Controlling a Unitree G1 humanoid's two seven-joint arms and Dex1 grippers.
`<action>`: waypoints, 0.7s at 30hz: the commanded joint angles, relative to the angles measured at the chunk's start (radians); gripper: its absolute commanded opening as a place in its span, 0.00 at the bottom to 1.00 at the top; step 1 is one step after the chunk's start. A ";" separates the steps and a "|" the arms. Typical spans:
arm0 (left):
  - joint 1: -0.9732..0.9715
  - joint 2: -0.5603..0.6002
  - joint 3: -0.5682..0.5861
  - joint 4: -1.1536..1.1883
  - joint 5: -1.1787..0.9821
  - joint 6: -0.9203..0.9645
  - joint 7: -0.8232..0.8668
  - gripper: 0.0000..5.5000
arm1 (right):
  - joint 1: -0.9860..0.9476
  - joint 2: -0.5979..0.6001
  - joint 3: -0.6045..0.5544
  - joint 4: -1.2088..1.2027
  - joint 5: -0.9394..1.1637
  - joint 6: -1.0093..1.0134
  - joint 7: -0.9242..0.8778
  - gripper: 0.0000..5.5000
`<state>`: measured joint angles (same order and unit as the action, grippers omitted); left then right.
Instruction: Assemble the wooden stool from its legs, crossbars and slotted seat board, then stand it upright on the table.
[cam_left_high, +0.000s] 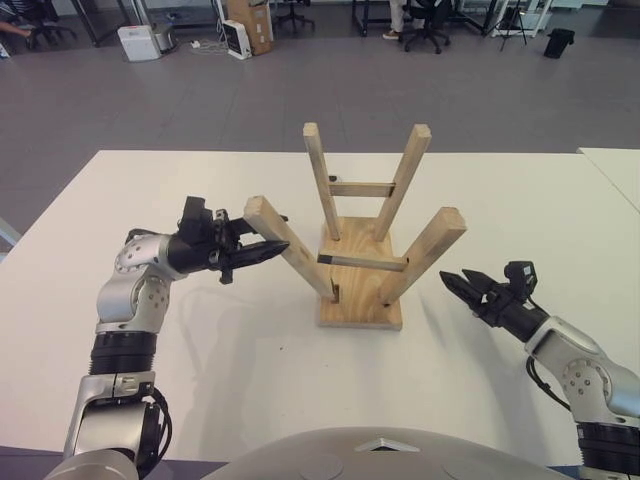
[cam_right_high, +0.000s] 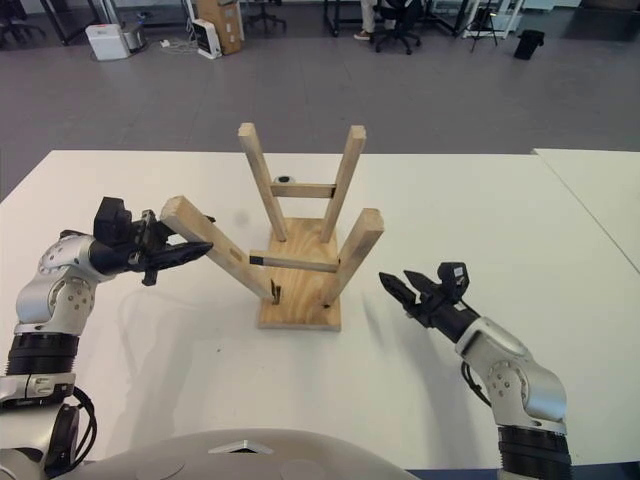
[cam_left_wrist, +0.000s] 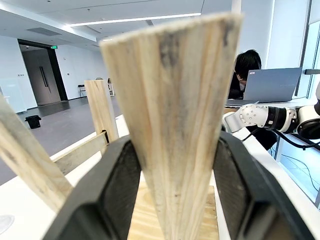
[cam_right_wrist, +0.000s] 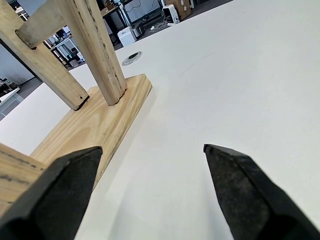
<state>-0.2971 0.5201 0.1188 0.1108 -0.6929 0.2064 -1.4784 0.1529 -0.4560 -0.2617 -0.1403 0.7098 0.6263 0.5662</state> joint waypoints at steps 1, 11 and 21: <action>-0.071 0.027 -0.046 0.018 0.031 0.009 -0.049 0.37 | -0.015 0.011 0.017 0.013 -0.017 0.000 0.009 0.69; -0.129 0.001 -0.100 0.125 0.083 -0.051 -0.101 0.37 | -0.011 0.040 0.040 0.016 -0.032 -0.016 0.011 0.69; -0.211 -0.030 -0.236 0.171 0.090 -0.054 -0.129 0.37 | -0.008 0.075 0.104 0.024 -0.084 -0.037 0.012 0.69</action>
<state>-0.4917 0.5069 -0.0803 0.2954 -0.6280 0.1171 -1.6021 0.1525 -0.3886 -0.1868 -0.1282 0.6582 0.6021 0.5771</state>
